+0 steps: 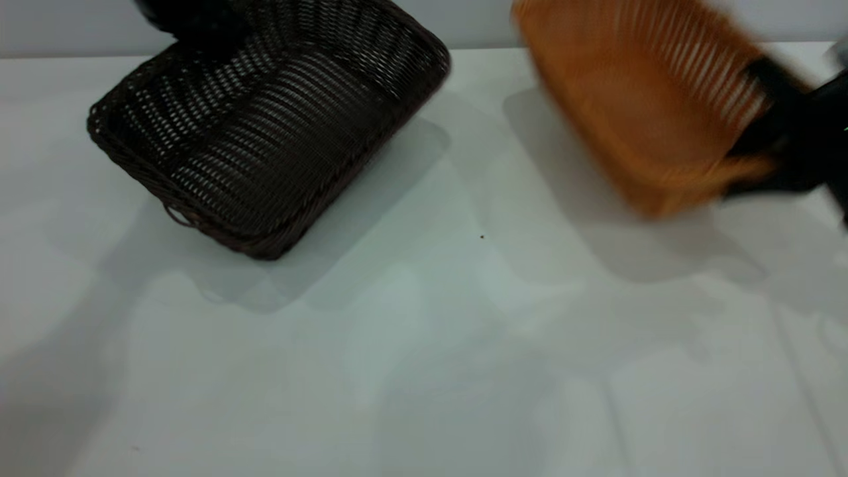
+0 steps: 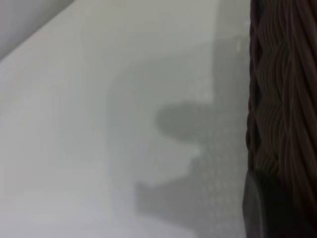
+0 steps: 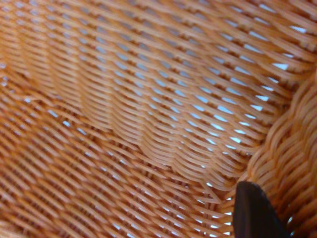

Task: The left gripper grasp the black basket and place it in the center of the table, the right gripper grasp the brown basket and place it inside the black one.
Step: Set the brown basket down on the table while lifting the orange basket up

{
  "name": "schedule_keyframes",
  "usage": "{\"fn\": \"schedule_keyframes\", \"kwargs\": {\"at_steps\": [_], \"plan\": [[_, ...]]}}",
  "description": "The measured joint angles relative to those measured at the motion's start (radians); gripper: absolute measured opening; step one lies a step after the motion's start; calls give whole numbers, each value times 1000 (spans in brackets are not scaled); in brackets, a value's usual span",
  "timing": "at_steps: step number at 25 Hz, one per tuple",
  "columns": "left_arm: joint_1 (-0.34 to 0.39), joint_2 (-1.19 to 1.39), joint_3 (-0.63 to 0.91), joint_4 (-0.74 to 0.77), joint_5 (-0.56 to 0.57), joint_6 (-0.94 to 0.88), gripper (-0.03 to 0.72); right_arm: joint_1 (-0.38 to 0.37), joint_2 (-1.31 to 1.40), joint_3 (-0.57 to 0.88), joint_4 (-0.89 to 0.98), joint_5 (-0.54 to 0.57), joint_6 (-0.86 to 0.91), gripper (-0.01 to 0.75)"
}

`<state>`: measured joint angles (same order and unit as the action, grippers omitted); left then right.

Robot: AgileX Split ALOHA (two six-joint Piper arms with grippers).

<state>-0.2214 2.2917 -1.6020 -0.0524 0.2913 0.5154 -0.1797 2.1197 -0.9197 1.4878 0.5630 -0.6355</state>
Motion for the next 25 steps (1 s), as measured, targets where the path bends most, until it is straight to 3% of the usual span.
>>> {"fn": "schedule_keyframes", "kwargs": {"at_steps": [3,7,16,25], "plan": [[-78,0,-3,6,43,123,79,-71,-38,-61,-19,177,-60,143],[-205,0,-4,8,72,303,79,-113,-48,-122,-75,284,-78,142],[-379,25,-6,-1,81,446,79,-181,-48,-171,-208,310,-47,141],[-423,53,-7,-12,95,464,94,-205,-48,-171,-304,306,-7,139]]}}
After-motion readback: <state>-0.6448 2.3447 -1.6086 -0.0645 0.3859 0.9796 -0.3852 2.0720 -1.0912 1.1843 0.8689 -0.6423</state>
